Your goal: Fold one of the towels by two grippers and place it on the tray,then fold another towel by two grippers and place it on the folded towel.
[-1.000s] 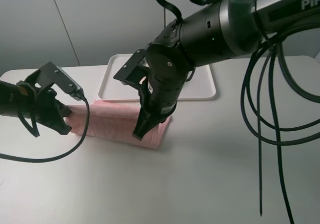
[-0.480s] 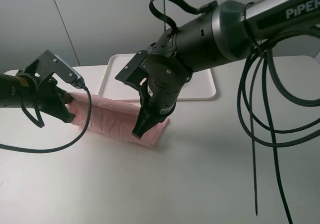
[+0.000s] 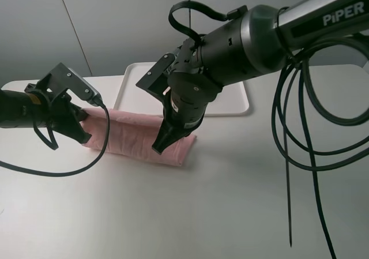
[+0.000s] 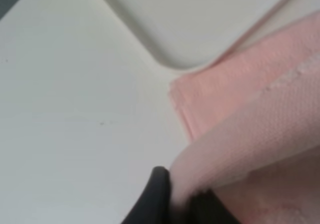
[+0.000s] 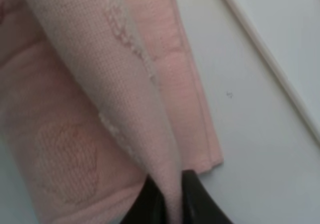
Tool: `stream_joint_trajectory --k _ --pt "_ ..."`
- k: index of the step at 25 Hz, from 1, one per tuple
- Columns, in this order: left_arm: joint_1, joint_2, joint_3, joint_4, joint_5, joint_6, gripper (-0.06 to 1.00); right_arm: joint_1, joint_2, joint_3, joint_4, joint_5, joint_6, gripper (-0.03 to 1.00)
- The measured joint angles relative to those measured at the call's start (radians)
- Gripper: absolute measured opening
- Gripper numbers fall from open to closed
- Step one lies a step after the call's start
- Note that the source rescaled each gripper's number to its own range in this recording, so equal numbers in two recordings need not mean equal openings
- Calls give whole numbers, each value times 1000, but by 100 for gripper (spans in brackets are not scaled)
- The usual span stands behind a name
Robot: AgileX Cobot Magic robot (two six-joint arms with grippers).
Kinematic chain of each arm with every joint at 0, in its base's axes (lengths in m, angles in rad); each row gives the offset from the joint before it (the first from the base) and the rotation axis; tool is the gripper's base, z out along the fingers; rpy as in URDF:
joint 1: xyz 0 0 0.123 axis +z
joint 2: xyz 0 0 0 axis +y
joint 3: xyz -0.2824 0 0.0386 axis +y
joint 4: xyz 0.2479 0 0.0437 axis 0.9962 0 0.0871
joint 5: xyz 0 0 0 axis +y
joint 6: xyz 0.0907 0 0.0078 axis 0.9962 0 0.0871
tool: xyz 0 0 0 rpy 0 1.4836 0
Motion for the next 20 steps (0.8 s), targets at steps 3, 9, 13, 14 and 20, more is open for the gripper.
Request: stream_joint_trajectory --k 3,9,13,14,20 --pt "4 1 0 -2 -59 0 17 -2 0 0 -50 19 66 1" --pt "8 9 -5 -7 -103 -3 90 -8 2 4 -153 6 237 47" --pt "8 9 -42 -62 -29 -3 98 -8 2 4 -182 -1 290 96" --pt "8 9 -63 -86 25 -3 98 -8 2 4 -187 -1 295 98" --pt "11 13 -286 -150 412 -54 98 -29 2 -18 -84 46 257 100"
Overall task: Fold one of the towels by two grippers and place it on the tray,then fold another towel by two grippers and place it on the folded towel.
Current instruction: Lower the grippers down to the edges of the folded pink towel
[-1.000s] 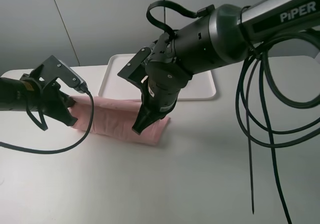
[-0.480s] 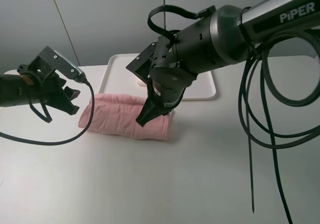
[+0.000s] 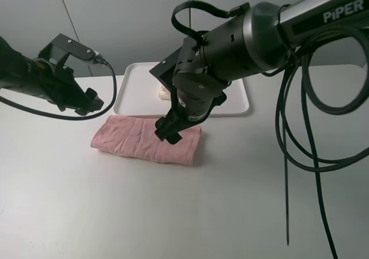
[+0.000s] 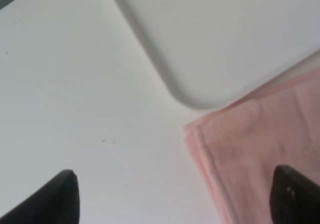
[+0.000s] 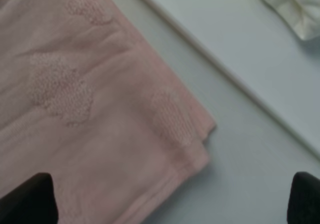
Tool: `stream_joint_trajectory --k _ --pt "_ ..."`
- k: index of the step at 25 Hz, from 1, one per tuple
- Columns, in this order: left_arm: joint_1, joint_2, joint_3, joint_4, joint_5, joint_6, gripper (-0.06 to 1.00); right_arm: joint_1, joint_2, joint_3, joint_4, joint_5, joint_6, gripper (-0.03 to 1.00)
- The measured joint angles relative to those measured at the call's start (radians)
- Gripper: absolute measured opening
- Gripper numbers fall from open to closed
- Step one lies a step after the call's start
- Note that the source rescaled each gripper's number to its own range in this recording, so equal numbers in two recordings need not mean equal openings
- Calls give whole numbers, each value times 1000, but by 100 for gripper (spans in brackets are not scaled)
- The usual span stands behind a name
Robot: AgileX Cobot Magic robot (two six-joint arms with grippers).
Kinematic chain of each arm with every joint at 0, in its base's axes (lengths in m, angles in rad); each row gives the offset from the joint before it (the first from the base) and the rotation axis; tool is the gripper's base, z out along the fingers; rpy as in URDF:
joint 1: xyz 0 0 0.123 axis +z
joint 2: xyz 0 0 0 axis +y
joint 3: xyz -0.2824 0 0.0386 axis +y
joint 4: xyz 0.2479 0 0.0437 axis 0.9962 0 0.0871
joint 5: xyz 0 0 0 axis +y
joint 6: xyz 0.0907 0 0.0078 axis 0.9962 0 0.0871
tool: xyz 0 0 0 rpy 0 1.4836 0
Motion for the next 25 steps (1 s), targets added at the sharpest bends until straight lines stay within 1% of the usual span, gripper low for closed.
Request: stream_joint_trajectory --k 1,2,4,6,8,12,14,16,19,23,25 --pt "2 4 -47 2 69 -34 98 -15 0 -12 61 11 -49 100" --pt "2 15 -86 21 130 -72 98 -36 0 -26 145 25 -108 100" --pt "6 46 -184 84 284 -185 98 -81 0 -45 309 53 -228 100" --pt "6 94 -261 145 402 -286 98 -118 0 -56 415 87 -330 100" --pt "6 143 -328 177 506 -359 98 -132 0 -56 462 122 -390 100" --pt "6 243 -419 191 690 -401 98 -134 0 -57 465 153 -419 100" --pt "6 283 -437 191 731 -417 98 -134 0 -57 465 155 -420 100" --pt "6 313 -441 191 744 -427 97 -134 0 -57 465 157 -420 100" --pt "6 340 -443 193 746 -443 95 -134 0 -57 465 157 -422 100" --pt "6 372 -445 199 746 -452 94 -134 0 -57 465 157 -426 100" --pt "6 393 -447 218 744 -469 94 -134 0 -57 465 157 -429 100"
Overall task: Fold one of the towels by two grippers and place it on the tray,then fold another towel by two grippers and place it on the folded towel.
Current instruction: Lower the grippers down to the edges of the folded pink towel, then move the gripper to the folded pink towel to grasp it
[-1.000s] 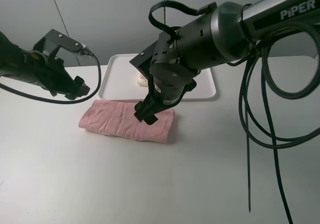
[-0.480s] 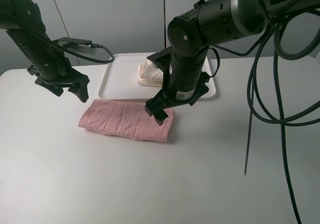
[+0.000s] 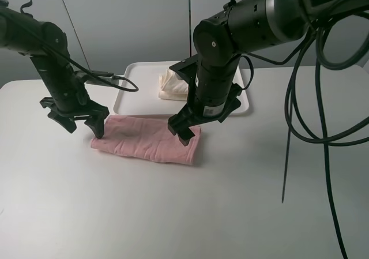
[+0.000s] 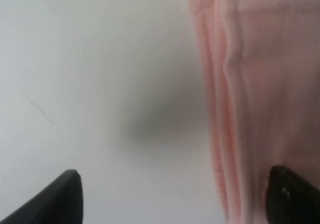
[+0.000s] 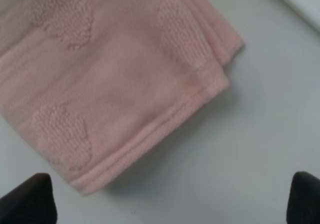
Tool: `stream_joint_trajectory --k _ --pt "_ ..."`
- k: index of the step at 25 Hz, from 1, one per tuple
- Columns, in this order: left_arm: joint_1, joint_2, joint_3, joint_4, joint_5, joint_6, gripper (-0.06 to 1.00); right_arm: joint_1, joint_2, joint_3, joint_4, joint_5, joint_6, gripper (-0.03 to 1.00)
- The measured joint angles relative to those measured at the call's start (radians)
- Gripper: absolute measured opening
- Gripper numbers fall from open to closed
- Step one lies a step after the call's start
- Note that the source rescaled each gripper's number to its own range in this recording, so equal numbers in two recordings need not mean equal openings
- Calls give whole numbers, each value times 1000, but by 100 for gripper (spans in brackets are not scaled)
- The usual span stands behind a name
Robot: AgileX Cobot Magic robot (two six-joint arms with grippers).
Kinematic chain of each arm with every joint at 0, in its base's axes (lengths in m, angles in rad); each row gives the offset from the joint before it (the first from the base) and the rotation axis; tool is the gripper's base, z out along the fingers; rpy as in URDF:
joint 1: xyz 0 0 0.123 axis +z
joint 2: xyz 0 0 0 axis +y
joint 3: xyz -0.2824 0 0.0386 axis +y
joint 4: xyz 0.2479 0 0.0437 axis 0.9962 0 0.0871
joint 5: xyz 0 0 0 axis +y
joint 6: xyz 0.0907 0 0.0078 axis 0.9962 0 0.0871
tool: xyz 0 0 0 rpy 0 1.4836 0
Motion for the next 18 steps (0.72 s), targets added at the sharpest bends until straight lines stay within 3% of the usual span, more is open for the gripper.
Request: stream_joint_trajectory --k 5,18 --pt "-12 53 0 57 2 -45 94 0 0 0 0 -2 -15 100" --pt "-16 56 -3 71 1 -63 94 0 0 0 0 -14 -18 100"
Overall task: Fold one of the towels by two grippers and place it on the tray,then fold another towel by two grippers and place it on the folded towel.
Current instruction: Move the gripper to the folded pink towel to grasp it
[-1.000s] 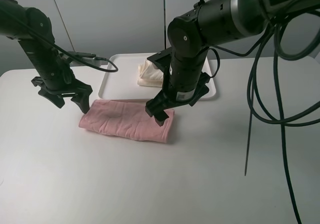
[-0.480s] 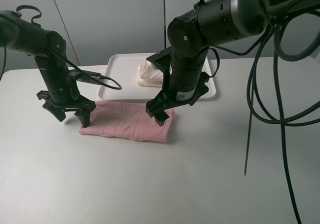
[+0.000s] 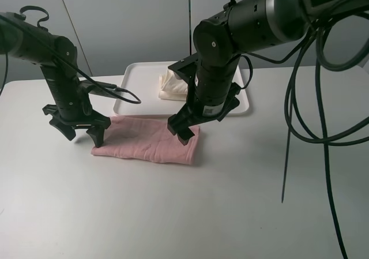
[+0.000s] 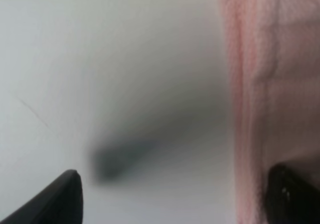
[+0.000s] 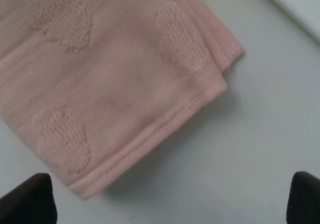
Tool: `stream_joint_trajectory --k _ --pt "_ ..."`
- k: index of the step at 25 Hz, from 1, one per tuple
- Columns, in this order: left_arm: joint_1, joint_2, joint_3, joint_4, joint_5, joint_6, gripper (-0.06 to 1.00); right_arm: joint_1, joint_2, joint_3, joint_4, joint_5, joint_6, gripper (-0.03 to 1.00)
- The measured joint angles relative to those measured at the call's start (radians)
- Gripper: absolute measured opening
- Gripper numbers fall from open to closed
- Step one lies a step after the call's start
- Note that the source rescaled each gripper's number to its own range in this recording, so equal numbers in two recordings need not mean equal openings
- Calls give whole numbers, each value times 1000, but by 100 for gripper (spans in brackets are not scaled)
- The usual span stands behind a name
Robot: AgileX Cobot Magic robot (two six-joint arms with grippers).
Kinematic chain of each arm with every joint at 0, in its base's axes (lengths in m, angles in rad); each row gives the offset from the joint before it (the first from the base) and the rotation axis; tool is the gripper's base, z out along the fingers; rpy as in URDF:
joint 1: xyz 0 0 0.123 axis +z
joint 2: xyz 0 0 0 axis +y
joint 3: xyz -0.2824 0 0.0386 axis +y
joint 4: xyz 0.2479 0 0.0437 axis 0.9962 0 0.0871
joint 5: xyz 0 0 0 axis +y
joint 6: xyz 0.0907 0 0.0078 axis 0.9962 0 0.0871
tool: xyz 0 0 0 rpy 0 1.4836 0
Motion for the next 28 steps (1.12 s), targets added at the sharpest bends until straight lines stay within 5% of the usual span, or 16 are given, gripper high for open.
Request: stream_joint_trajectory --k 6,16,28 --pt "-1 0 0 4 -2 0 94 -2 16 -17 0 -11 56 100" --pt "-1 17 -9 5 2 0 94 -4 202 -202 28 122 84 100" --pt "-1 17 -9 5 2 0 94 -4 274 -223 67 112 128 100"
